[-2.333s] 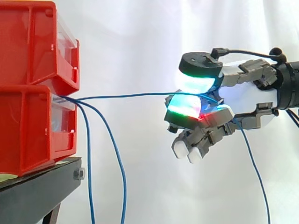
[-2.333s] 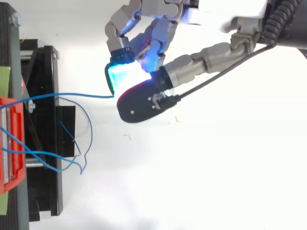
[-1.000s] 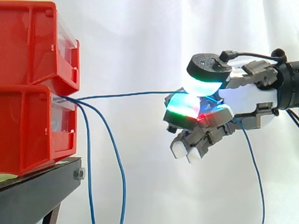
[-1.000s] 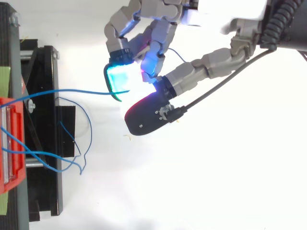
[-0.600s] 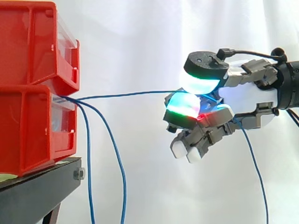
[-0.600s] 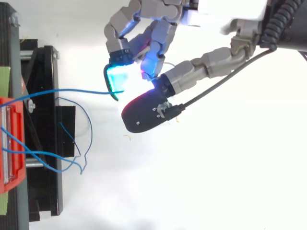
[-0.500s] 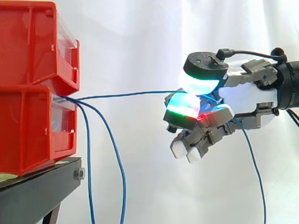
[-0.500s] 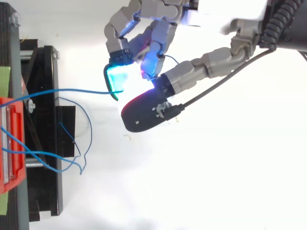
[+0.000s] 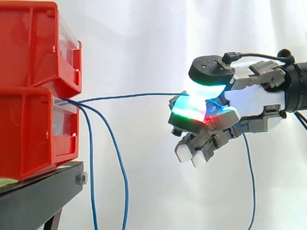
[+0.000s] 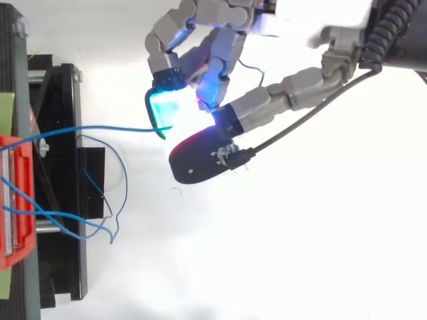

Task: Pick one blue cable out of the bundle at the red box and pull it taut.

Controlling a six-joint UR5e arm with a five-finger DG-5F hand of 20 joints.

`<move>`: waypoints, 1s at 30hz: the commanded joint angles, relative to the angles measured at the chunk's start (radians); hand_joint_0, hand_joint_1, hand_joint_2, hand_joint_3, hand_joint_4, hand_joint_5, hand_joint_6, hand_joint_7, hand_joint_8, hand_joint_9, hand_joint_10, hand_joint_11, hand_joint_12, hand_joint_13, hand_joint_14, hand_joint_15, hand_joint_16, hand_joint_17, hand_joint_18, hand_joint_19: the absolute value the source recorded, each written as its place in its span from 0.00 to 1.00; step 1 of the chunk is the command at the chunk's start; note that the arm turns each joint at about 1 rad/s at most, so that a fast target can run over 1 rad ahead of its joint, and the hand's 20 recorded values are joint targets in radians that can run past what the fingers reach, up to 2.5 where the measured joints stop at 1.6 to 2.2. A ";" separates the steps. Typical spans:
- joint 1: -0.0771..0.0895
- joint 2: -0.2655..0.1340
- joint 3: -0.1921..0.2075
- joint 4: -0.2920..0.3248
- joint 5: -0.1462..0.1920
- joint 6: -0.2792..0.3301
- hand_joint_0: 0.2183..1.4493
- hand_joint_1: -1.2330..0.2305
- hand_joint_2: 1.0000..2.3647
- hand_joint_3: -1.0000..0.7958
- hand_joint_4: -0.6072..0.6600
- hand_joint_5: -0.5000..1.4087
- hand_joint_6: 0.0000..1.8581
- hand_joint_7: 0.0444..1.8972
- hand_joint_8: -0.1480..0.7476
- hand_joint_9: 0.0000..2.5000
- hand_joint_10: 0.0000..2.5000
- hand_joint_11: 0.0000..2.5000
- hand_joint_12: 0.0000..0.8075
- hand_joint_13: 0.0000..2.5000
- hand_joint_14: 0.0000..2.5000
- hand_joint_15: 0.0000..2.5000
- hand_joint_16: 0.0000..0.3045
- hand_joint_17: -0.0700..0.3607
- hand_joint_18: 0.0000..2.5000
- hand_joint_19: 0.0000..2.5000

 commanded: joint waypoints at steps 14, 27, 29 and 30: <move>0.002 -0.001 0.000 -0.006 0.000 -0.006 0.25 0.32 0.00 0.28 0.62 0.20 0.48 0.60 0.58 0.50 0.01 0.53 0.50 0.29 0.01 0.17 0.18 0.45 0.26 0.17; 0.002 0.000 0.000 -0.006 0.000 -0.011 0.30 0.36 0.01 0.41 0.61 0.21 0.48 0.62 0.59 0.52 0.01 0.53 0.51 0.29 0.01 0.17 0.19 0.46 0.27 0.18; 0.002 -0.001 0.000 -0.006 0.000 -0.011 0.30 0.35 0.01 0.43 0.62 0.21 0.48 0.63 0.60 0.52 0.01 0.53 0.52 0.30 0.01 0.17 0.19 0.47 0.28 0.17; 0.002 -0.001 0.000 -0.006 0.000 -0.011 0.30 0.35 0.01 0.45 0.62 0.21 0.48 0.63 0.62 0.52 0.00 0.53 0.53 0.30 0.01 0.17 0.20 0.48 0.28 0.17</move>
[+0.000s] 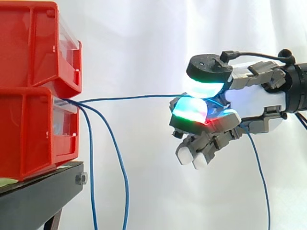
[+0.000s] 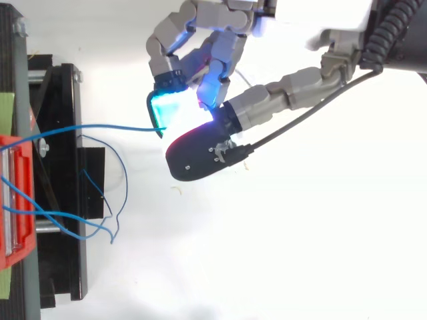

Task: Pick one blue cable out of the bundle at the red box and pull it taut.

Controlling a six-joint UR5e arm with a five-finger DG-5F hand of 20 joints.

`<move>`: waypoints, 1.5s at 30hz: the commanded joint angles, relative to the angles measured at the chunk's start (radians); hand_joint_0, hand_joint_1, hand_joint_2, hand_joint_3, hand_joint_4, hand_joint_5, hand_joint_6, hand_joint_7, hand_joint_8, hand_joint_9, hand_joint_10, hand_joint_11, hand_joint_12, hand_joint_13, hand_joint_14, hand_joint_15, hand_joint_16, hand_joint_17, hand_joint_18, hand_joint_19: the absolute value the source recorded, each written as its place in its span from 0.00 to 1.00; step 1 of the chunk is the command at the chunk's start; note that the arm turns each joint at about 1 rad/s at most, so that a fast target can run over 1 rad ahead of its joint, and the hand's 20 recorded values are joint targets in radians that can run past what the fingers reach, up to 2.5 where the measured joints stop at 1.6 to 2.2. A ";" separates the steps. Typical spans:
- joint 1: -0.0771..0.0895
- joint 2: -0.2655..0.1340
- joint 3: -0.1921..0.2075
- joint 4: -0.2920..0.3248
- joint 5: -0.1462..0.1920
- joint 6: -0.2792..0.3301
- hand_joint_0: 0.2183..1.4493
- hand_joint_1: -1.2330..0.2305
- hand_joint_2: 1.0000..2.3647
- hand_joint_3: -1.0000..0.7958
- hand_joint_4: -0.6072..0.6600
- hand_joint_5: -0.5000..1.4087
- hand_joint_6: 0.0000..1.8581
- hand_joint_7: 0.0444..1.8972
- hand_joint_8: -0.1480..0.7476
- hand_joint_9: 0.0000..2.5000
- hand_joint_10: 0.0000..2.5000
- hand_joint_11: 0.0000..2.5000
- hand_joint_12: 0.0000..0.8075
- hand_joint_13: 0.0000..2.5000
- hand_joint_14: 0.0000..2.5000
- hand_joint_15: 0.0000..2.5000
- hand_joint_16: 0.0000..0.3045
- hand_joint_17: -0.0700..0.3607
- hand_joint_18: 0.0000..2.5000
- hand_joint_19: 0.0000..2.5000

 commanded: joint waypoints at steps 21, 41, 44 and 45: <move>0.002 -0.001 0.000 0.000 0.008 -0.023 0.31 0.28 0.01 0.58 0.54 0.22 0.49 0.65 0.66 0.53 0.00 0.52 0.57 0.31 0.01 0.16 0.22 0.52 0.31 0.15; 0.006 -0.001 -0.110 0.066 0.000 -0.016 0.30 0.29 0.05 0.56 0.52 0.21 0.49 0.63 0.63 0.37 0.00 0.22 0.53 0.22 0.00 0.09 0.22 0.51 0.25 0.12; 0.008 -0.001 -0.114 0.098 0.006 -0.019 0.30 0.29 0.06 0.55 0.52 0.21 0.49 0.63 0.63 0.36 0.00 0.19 0.53 0.22 0.00 0.08 0.22 0.51 0.25 0.12; 0.008 -0.001 -0.114 0.107 0.006 -0.020 0.30 0.29 0.06 0.55 0.52 0.21 0.49 0.63 0.63 0.35 0.00 0.18 0.53 0.22 0.00 0.08 0.22 0.51 0.24 0.12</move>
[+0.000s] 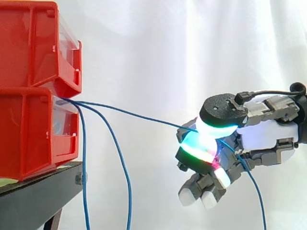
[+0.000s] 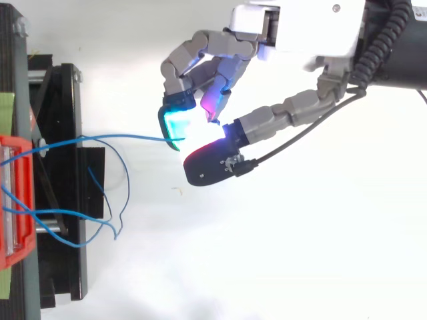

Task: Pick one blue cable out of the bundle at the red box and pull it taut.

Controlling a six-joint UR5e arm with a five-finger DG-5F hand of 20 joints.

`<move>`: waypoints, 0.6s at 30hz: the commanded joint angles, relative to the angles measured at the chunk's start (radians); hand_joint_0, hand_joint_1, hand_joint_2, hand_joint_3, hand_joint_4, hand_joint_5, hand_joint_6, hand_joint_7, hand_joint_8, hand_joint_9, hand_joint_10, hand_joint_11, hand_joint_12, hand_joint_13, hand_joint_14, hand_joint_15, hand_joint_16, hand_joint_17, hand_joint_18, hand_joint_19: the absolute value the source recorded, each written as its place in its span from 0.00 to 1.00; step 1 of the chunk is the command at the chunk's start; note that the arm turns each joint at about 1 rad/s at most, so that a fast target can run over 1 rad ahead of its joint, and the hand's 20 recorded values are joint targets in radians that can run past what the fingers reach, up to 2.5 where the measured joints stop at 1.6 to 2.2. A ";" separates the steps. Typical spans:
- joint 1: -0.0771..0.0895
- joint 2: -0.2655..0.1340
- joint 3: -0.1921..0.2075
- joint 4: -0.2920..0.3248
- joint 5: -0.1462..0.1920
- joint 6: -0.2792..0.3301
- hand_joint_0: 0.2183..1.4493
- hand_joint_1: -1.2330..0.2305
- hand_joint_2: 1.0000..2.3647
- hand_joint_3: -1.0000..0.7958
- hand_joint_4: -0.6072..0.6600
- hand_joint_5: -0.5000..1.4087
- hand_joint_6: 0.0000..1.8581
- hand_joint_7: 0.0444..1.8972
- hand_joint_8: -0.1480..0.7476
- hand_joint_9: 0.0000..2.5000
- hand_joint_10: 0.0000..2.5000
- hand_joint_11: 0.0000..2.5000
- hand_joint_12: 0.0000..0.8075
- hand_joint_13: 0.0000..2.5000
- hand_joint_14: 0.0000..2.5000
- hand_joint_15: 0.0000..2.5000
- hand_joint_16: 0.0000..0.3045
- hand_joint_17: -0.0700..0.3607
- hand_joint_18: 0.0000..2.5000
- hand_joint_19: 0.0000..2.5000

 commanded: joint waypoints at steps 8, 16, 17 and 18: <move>0.001 0.000 -0.008 0.038 0.001 -0.004 0.30 0.29 0.06 0.55 0.52 0.21 0.49 0.63 0.62 0.33 0.00 0.17 0.53 0.21 0.00 0.08 0.22 0.51 0.23 0.12; 0.001 0.000 -0.008 0.035 0.001 -0.004 0.30 0.29 0.05 0.55 0.52 0.21 0.49 0.63 0.62 0.33 0.00 0.17 0.53 0.20 0.00 0.08 0.22 0.51 0.23 0.11; 0.001 0.000 -0.008 0.035 0.001 -0.004 0.30 0.29 0.05 0.55 0.52 0.21 0.49 0.63 0.62 0.33 0.00 0.17 0.53 0.20 0.00 0.08 0.22 0.51 0.23 0.12; 0.001 0.000 -0.008 0.035 0.001 -0.004 0.30 0.29 0.05 0.55 0.52 0.21 0.49 0.63 0.62 0.33 0.00 0.17 0.53 0.20 0.00 0.08 0.22 0.51 0.23 0.12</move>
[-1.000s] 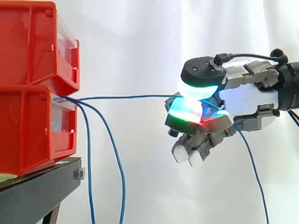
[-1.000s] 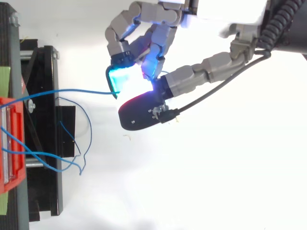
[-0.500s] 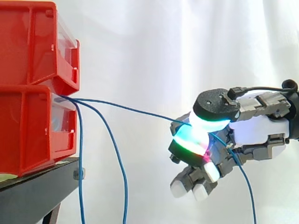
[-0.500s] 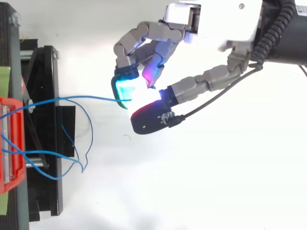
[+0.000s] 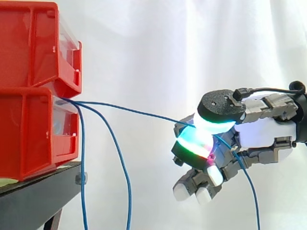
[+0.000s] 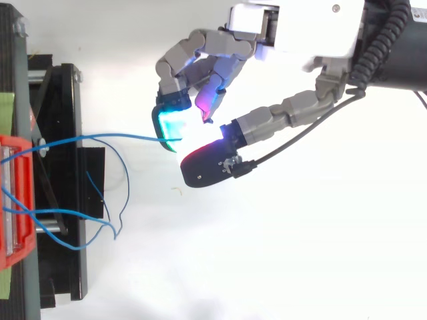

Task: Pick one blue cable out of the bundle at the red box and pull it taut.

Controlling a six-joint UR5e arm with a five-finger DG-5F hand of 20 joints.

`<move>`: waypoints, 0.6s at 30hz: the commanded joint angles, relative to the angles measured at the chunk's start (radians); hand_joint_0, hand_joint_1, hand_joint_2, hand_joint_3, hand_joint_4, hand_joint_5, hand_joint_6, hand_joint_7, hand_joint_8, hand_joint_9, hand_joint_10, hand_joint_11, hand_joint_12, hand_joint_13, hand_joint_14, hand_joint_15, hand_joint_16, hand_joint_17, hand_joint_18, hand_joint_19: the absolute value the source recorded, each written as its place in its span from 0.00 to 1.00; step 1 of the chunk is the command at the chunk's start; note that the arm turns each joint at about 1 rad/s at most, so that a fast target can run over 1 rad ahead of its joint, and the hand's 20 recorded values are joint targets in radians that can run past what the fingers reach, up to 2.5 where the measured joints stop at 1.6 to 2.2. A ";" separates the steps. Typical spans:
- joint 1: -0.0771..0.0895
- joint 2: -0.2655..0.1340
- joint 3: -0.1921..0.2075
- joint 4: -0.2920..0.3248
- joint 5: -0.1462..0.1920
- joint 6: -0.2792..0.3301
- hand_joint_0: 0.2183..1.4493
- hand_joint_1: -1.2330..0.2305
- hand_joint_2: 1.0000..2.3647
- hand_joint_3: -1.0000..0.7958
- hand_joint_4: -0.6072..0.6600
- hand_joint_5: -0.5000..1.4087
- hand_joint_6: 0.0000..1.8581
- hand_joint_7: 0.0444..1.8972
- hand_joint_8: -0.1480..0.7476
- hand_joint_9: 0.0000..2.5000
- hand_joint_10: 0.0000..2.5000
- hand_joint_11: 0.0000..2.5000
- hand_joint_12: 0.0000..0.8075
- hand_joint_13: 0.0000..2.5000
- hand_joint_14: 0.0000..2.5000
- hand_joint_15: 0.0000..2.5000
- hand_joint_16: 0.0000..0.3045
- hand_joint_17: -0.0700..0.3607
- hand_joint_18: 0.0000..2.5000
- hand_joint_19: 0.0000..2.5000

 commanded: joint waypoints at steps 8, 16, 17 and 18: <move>-0.001 0.000 0.000 -0.001 0.000 0.000 0.30 0.29 0.05 0.56 0.53 0.21 0.49 0.63 0.63 0.34 0.00 0.19 0.54 0.21 0.00 0.09 0.22 0.51 0.22 0.12; 0.000 0.000 0.000 -0.001 0.000 0.000 0.30 0.29 0.06 0.55 0.53 0.21 0.49 0.63 0.62 0.35 0.00 0.20 0.53 0.21 0.00 0.09 0.22 0.51 0.22 0.12; 0.000 0.000 0.000 -0.001 0.000 0.000 0.30 0.29 0.06 0.55 0.53 0.21 0.49 0.63 0.61 0.35 0.00 0.20 0.53 0.21 0.00 0.09 0.22 0.51 0.22 0.12; 0.000 0.000 0.000 -0.001 0.000 0.000 0.30 0.29 0.06 0.55 0.53 0.21 0.49 0.63 0.61 0.35 0.00 0.20 0.52 0.21 0.00 0.09 0.22 0.51 0.23 0.12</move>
